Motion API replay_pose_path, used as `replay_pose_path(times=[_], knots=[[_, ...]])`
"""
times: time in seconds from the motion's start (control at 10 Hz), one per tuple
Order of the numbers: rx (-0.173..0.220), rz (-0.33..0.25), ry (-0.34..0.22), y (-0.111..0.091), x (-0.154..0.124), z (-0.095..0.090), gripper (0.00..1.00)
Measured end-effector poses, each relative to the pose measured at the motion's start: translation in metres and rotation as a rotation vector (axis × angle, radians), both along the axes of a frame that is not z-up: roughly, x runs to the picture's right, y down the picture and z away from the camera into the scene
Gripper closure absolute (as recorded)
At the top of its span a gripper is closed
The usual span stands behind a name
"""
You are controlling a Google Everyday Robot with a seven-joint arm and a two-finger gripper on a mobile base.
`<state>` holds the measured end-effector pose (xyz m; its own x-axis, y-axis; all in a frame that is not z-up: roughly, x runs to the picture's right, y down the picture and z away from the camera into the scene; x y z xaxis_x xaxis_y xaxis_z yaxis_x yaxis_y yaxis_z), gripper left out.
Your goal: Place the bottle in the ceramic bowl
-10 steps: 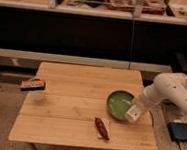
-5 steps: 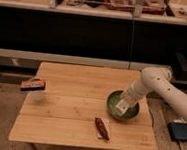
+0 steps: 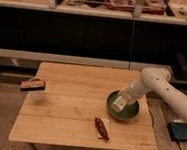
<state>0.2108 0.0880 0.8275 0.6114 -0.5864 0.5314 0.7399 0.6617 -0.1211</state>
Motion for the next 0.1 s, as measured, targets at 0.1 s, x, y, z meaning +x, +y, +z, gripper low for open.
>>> replay_pose_path(times=[0.1], knots=[[0.0,0.0,0.0,-0.0001,-0.0002,0.0,0.33]])
